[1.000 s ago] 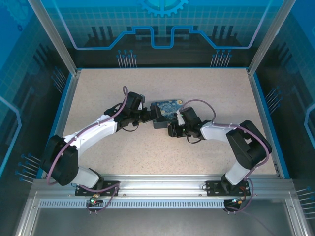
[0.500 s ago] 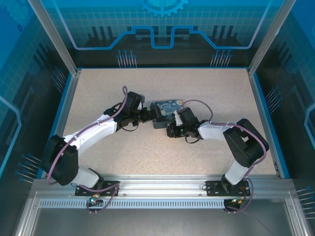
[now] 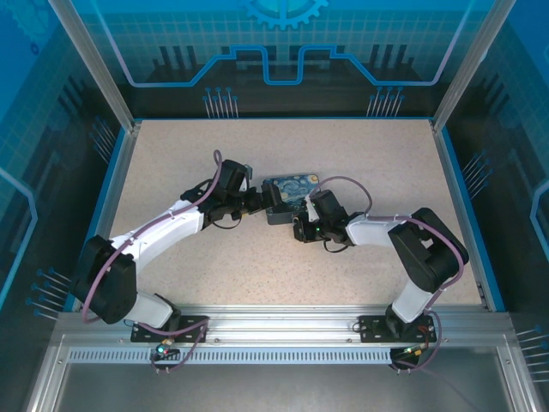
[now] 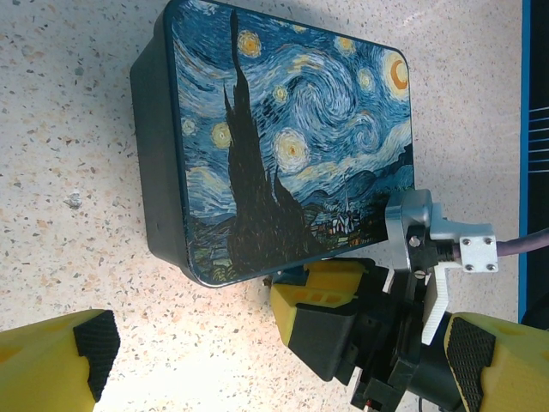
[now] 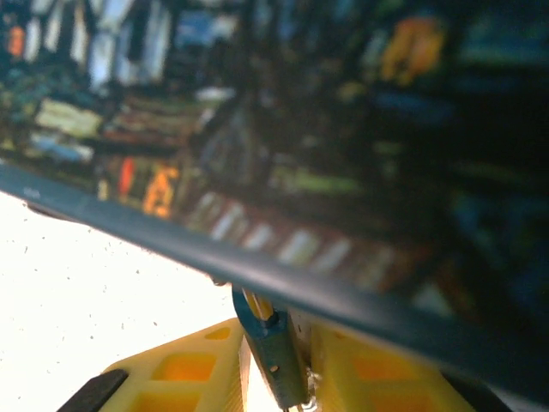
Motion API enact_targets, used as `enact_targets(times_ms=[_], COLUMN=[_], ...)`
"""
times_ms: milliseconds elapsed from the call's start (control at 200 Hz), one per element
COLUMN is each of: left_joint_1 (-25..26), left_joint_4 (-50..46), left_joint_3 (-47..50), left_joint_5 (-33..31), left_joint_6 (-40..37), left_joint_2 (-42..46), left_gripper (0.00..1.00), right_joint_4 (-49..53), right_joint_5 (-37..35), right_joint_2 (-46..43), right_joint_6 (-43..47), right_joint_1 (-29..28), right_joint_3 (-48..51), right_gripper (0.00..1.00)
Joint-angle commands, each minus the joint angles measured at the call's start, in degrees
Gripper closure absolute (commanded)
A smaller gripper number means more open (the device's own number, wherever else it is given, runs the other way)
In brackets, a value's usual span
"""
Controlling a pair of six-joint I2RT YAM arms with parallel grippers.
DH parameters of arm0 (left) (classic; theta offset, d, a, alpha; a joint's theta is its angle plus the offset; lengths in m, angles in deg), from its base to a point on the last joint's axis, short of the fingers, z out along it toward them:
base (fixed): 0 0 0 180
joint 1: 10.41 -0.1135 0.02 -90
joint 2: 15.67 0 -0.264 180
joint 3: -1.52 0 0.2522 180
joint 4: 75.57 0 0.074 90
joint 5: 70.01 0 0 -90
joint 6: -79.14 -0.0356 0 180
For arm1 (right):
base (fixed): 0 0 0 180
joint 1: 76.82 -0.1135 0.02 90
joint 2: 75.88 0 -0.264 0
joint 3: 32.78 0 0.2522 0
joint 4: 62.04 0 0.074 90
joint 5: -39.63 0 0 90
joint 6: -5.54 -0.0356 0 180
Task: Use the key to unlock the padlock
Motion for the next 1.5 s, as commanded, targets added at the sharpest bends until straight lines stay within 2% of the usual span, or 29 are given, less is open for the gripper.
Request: enact_targets(times_ms=[0, 250, 745, 995, 1496], left_joint_1=[-0.7, -0.8, 0.2, 4.7, 5.8], left_joint_4=[0.5, 0.2, -2.9, -9.7, -8.5], left_joint_3=[0.1, 0.1, -0.8, -7.4, -8.9], left_joint_5=[1.1, 0.5, -6.1, -15.2, -18.9], left_joint_6=[1.0, 0.4, -3.4, -9.5, -11.3], left_joint_2=[0.1, 0.1, 1.5, -4.5, -14.0], left_gripper=[0.01, 0.01, 0.01, 0.01, 0.01], right_joint_4=[0.7, 0.9, 2.0, 2.1, -1.3], right_joint_5=[-1.2, -2.4, -4.2, -3.1, -2.2], right_joint_2=[-0.7, -1.3, -4.1, -6.1, -6.7], right_joint_6=[-0.4, -1.1, -3.7, -6.0, -13.8], right_joint_1=[-0.6, -0.6, 0.8, 1.8, 1.8], right_joint_3=[1.1, 1.9, 4.9, 6.1, 8.8], right_gripper=[0.77, 0.85, 0.96, 0.97, 1.0])
